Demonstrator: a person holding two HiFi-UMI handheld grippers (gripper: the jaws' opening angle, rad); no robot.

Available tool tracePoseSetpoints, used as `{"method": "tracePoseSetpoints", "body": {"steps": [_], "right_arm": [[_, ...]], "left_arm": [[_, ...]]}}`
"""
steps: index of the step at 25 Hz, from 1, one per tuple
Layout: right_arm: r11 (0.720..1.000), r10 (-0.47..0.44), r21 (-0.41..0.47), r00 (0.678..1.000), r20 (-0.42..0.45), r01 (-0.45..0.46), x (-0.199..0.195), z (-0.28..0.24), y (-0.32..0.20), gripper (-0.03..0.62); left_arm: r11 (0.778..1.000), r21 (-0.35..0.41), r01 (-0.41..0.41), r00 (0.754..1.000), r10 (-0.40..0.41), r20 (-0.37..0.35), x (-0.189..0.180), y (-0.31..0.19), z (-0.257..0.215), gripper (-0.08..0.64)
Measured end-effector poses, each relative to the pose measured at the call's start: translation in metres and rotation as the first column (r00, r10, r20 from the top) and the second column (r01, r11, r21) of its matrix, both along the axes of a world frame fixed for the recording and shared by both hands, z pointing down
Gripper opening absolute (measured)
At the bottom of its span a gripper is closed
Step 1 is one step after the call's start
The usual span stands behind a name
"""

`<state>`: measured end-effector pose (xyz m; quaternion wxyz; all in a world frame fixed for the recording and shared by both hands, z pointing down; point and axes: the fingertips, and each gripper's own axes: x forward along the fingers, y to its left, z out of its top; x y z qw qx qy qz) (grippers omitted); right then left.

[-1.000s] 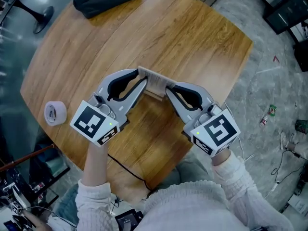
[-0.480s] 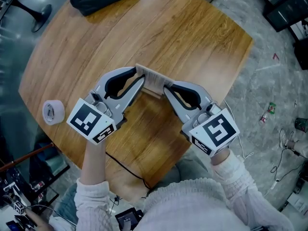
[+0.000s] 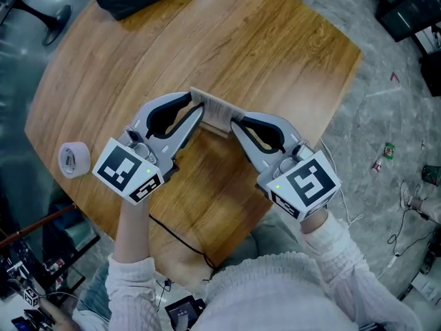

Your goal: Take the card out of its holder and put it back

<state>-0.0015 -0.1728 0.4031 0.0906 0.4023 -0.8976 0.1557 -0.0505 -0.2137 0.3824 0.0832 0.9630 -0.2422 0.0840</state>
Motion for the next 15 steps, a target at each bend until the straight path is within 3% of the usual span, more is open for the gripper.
{"method": "tracePoseSetpoints", "body": {"steps": [15], "right_arm": [[0.998, -0.022, -0.065, 0.999, -0.039, 0.020, -0.003, 0.027, 0.002, 0.020]], "left_arm": [[0.997, -0.071, -0.008, 0.999, 0.011, 0.037, -0.002, 0.002, 0.030, 0.091]]}}
